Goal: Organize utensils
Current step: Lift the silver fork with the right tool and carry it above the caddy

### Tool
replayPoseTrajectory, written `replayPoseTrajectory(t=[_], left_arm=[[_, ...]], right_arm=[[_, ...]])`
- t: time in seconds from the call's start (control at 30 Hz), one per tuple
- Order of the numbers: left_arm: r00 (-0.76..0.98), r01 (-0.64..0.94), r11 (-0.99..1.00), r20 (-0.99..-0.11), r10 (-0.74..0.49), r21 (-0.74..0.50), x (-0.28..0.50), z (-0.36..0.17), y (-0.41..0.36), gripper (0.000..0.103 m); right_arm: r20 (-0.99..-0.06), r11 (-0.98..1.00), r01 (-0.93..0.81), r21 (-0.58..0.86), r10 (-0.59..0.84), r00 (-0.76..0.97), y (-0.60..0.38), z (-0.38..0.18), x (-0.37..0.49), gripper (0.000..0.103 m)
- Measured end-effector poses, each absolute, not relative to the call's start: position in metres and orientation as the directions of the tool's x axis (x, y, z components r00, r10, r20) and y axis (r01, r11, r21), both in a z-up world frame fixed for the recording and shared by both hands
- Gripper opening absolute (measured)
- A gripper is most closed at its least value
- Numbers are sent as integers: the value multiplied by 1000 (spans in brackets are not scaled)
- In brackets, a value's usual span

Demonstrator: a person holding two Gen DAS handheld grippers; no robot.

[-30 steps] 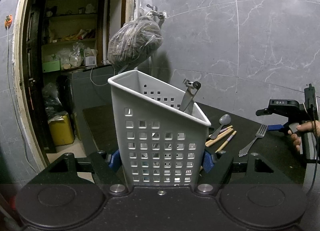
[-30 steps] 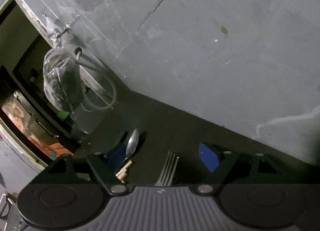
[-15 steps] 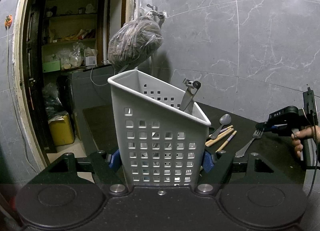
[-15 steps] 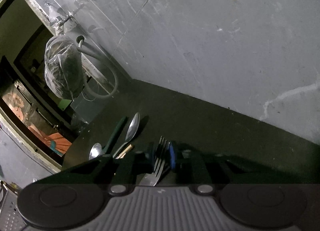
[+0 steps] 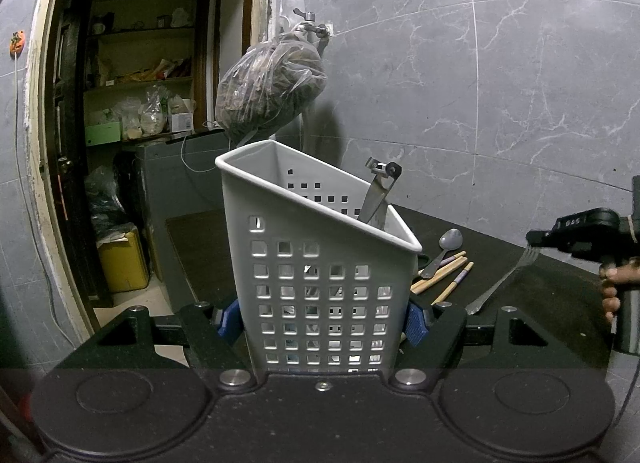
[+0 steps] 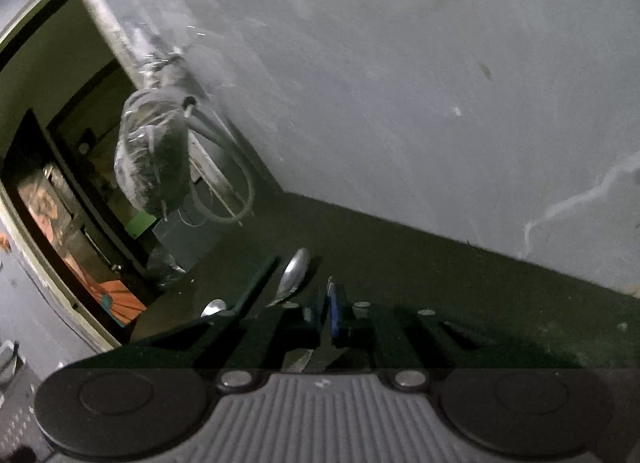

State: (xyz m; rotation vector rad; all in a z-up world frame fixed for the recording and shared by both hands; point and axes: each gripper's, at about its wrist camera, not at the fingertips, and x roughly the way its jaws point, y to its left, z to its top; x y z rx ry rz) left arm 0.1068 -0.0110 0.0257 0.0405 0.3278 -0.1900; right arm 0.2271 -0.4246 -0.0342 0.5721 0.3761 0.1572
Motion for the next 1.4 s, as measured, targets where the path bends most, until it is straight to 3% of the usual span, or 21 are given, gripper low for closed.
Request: replayPoseTrajectory(t=[0.27, 0.57, 0.77, 1.4], left_arm=[[930, 186, 983, -325, -174, 7, 106, 24, -13, 76], [930, 185, 983, -324, -173, 4, 106, 25, -13, 76], [930, 185, 983, -324, -174, 5, 106, 25, -14, 76], [930, 184, 983, -325, -172, 6, 106, 25, -14, 76]], right_arm=[[-144, 912, -153, 380, 222, 964, -383, 15, 186, 3], [-64, 974, -170, 148, 181, 981, -338, 51, 163, 3], [-16, 974, -202, 98, 204, 979, -327, 68, 153, 3], [337, 889, -445, -112, 455, 824, -249, 185, 122, 3]])
